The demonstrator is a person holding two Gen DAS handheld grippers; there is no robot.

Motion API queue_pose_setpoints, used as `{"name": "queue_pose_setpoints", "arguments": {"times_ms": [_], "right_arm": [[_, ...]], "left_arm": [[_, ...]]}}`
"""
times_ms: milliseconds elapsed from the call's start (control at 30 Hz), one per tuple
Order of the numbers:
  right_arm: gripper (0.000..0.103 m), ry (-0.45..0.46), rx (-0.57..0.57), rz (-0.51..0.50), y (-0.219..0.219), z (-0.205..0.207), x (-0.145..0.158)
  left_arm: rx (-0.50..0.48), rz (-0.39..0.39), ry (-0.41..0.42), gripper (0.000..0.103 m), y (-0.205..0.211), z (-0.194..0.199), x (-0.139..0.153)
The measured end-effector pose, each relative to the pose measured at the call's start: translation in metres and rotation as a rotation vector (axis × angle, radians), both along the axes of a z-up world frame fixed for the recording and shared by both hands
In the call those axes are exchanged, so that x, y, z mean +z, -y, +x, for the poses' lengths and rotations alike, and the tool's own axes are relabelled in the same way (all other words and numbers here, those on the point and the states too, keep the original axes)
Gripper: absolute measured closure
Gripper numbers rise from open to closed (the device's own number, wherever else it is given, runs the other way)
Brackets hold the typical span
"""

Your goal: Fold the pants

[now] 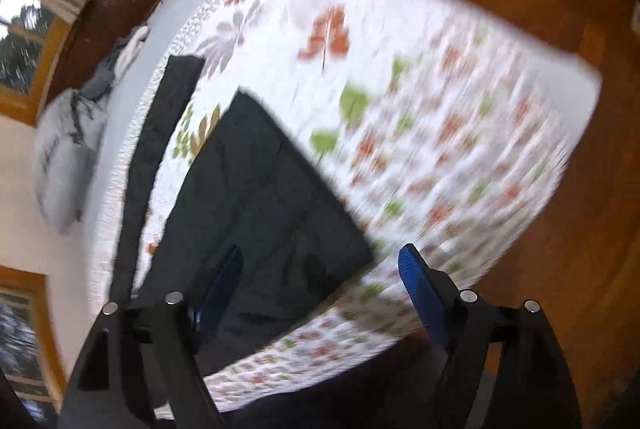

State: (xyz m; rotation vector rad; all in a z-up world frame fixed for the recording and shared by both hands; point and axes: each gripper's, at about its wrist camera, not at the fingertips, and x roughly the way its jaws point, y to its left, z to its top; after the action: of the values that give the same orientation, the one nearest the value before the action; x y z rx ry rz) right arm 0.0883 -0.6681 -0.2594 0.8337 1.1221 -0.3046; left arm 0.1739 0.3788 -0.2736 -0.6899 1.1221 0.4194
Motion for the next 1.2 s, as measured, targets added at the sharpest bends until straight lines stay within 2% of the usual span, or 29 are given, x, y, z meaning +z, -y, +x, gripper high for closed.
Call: {"name": "queue_pose_setpoints", "arguments": {"times_ms": [67, 100, 233, 300, 400, 633, 767, 800, 833, 900, 933, 967, 1000, 1100, 1200], "right_arm": [[0.021, 0.005, 0.059, -0.065, 0.000, 0.012, 0.020], [0.021, 0.015, 0.094, -0.072, -0.004, 0.024, 0.030], [0.013, 0.072, 0.191, -0.012, -0.027, 0.086, 0.048], [0.013, 0.090, 0.226, 0.044, -0.043, 0.119, 0.045], [0.013, 0.092, 0.271, 0.096, -0.063, 0.162, 0.037], [0.013, 0.046, 0.350, 0.108, -0.093, 0.242, 0.011], [0.013, 0.022, 0.435, 0.100, -0.104, 0.283, -0.001], [0.013, 0.024, 0.457, 0.096, -0.104, 0.296, -0.001], [0.012, 0.030, 0.470, 0.092, -0.102, 0.307, 0.001], [0.012, 0.046, 0.490, 0.087, -0.098, 0.335, 0.004], [0.012, 0.055, 0.494, 0.079, -0.092, 0.356, 0.006], [0.012, 0.062, 0.490, 0.074, -0.090, 0.372, 0.007], [0.012, 0.067, 0.485, 0.072, -0.085, 0.389, 0.007], [0.012, 0.056, 0.483, 0.056, -0.066, 0.451, -0.002], [0.011, 0.027, 0.501, 0.041, -0.065, 0.494, -0.018]], "left_arm": [[-0.041, 0.048, 0.036, 0.012, -0.010, 0.022, 0.018], [-0.076, 0.052, 0.068, 0.011, -0.017, 0.045, 0.028], [-0.193, 0.041, 0.113, 0.006, -0.022, 0.132, 0.037], [-0.258, 0.002, 0.091, 0.006, -0.020, 0.176, 0.024], [-0.300, -0.029, 0.036, 0.006, -0.022, 0.227, -0.005], [-0.336, -0.115, -0.035, 0.006, -0.035, 0.289, -0.067], [-0.431, -0.105, -0.055, 0.008, -0.026, 0.307, -0.078], [-0.455, -0.095, -0.058, 0.011, -0.023, 0.311, -0.078], [-0.472, -0.088, -0.060, 0.035, -0.021, 0.312, -0.077], [-0.478, -0.045, -0.095, 0.060, -0.019, 0.317, -0.077], [-0.471, -0.053, -0.096, 0.067, -0.020, 0.318, -0.077], [-0.467, -0.055, -0.097, 0.070, -0.021, 0.319, -0.077], [-0.464, -0.044, -0.104, 0.081, -0.021, 0.319, -0.077], [-0.443, -0.056, -0.104, 0.081, -0.026, 0.317, -0.079], [-0.438, -0.045, -0.108, 0.081, -0.025, 0.317, -0.082]]}}
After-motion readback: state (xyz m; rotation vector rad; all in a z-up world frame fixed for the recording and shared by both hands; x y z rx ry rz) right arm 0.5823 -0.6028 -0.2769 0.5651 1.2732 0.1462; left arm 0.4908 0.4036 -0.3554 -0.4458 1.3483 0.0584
